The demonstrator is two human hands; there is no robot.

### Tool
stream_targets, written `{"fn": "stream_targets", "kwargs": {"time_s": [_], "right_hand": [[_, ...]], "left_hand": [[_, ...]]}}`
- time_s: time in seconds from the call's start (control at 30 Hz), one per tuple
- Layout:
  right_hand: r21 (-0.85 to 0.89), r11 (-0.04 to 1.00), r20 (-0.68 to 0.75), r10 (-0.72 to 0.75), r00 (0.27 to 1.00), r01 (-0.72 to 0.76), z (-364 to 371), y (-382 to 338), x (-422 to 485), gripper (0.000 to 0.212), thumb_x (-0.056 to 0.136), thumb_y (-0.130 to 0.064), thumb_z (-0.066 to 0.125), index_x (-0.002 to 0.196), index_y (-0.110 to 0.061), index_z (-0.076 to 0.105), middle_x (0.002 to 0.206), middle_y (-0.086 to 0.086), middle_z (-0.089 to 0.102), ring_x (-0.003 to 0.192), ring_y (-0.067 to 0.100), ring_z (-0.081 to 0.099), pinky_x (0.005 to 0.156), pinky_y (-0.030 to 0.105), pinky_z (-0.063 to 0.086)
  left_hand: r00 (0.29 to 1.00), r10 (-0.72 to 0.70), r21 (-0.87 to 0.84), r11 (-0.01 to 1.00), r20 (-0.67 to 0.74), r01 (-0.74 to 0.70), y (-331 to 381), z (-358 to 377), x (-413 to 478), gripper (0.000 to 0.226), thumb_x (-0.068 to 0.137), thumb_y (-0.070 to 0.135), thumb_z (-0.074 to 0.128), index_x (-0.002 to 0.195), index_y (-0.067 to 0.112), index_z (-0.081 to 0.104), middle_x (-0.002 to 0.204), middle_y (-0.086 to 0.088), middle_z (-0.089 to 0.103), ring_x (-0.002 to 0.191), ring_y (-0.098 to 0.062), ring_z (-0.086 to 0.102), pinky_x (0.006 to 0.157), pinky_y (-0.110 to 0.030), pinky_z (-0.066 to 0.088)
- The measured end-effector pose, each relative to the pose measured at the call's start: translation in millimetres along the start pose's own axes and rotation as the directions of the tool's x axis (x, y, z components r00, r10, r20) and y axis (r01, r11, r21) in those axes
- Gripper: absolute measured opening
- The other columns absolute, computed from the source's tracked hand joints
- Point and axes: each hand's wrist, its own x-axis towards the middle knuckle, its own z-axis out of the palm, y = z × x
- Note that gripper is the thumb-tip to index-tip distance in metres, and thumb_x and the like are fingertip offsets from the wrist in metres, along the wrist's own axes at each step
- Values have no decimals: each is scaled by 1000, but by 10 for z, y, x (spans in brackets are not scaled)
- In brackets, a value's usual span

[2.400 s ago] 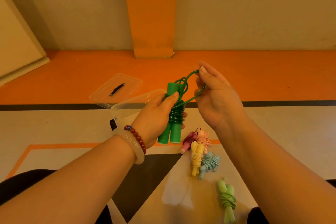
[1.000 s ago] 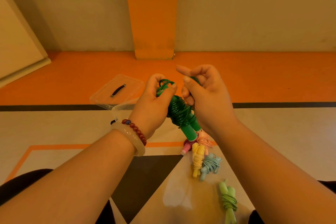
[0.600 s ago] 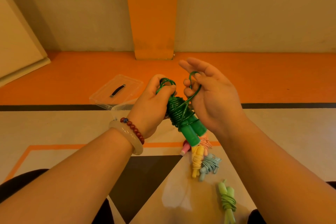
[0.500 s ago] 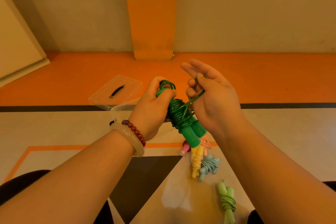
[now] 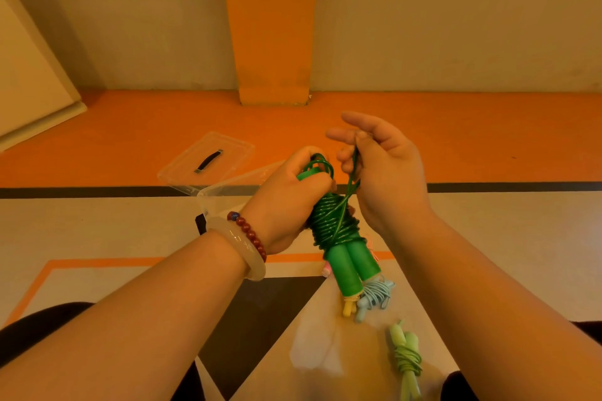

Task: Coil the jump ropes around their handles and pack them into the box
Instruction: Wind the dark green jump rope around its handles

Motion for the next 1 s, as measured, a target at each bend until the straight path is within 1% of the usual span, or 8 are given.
{"fn": "stream_targets", "kwargs": {"time_s": [0.17,0.33,0.47,0.6,0.67,0.77,0.9,1.0], "right_hand": [[-89,995,20,-48,999,50,-23,-35,6,19,101,-13,46,109,-22,60,78,0,70,45,7,47,44,20,41],[-148,987,-43,-76,996,69,-53,-42,17,17,100,-25,48,101,-14,61,66,-2,60,37,10,44,36,19,35],[-184,982,-76,-64,995,49,-87,-13,19,24,100,-32,47,92,-14,61,60,-1,58,36,12,47,35,20,36],[-201,976,-42,-89,995,79,-59,5,-15,27,100,-33,46,85,-15,59,59,-2,57,38,15,49,37,23,37],[-192,978,-33,-86,996,78,-44,9,-19,28,100,-34,45,84,-15,59,62,-1,58,41,16,52,39,25,40],[-167,983,28,-74,997,78,-4,17,-23,28,100,-32,43,87,-15,60,71,0,61,52,13,60,46,24,46],[-165,986,87,-16,996,30,13,35,0,35,97,-46,34,100,-26,63,105,-7,68,102,9,64,88,32,52],[-100,985,53,144,988,-139,-32,-28,36,44,96,-54,31,108,-26,62,114,-4,67,108,12,62,92,36,49]], "left_hand": [[996,-39,-52,998,83,44,-38,56,-61,29,72,7,76,82,16,50,86,-13,55,68,-25,60,72,-43,55],[977,-125,-27,991,170,132,-73,103,-108,28,75,-1,74,84,19,57,85,-10,63,72,-28,66,81,-48,55],[984,-149,125,983,94,136,-80,116,-91,27,68,10,76,89,21,64,102,-27,62,86,-34,64,90,-63,49],[994,-98,179,980,42,89,-53,144,-90,22,55,21,77,73,25,65,96,-20,60,94,-45,63,86,-67,48],[997,-74,146,987,31,69,-49,110,-84,19,68,8,75,76,22,65,98,-20,59,92,-48,63,84,-64,52],[999,-39,75,996,18,38,-26,55,-93,18,85,-9,59,86,9,59,99,-22,58,72,-38,66,73,-50,57],[997,51,-9,999,-62,-52,82,-20,-125,36,88,-8,55,62,16,51,85,-21,55,65,-36,67,66,-44,57],[984,130,-12,991,-124,-132,138,-114,-117,37,88,-6,57,60,19,51,81,-18,52,66,-37,66,69,-47,56]]}}
